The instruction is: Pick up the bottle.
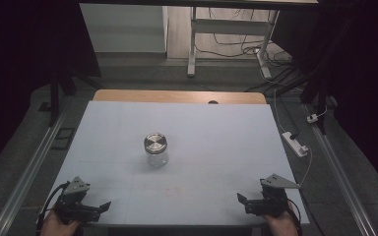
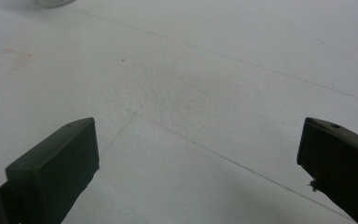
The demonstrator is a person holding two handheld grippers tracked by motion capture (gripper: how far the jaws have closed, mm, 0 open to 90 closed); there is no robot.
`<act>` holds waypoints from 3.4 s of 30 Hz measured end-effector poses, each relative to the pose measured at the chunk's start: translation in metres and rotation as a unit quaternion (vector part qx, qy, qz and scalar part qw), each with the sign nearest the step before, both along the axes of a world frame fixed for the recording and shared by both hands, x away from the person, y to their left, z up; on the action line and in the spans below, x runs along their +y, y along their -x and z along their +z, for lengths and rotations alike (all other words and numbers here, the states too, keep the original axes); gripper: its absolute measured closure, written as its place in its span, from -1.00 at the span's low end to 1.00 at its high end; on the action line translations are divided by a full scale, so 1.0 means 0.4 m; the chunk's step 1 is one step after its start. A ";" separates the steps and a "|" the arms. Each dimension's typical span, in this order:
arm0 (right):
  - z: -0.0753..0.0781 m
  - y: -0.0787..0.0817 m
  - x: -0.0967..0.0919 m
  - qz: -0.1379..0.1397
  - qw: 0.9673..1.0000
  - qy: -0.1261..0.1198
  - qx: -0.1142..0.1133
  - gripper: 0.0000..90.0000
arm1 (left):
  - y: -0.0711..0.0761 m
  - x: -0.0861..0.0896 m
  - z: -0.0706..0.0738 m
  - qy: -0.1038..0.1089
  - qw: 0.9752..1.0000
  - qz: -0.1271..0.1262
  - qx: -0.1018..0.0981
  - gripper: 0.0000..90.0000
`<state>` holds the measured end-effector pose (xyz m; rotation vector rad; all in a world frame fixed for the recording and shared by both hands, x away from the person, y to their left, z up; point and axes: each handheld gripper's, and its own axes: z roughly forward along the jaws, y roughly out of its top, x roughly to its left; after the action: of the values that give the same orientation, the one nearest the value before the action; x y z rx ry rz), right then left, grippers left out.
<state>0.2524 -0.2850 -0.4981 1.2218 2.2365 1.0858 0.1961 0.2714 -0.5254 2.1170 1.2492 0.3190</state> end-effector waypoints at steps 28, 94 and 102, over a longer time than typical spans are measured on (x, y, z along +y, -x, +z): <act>-0.002 -0.003 0.003 0.021 1.000 0.002 0.009 -1.00 | -0.006 0.008 0.001 0.032 0.999 -0.013 0.010 -1.00; -0.005 -0.009 0.007 0.027 0.999 0.006 0.022 -1.00 | -0.194 -0.110 0.024 0.080 0.990 -0.097 -0.061 -1.00; -0.005 -0.009 0.008 0.029 0.999 0.007 0.022 -1.00 | -0.233 -0.140 0.025 0.057 0.992 -0.102 -0.056 -1.00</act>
<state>0.2558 -0.2818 -0.5002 1.1930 2.3216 1.0729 0.2893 0.2154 -0.5155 2.0763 0.9547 0.2659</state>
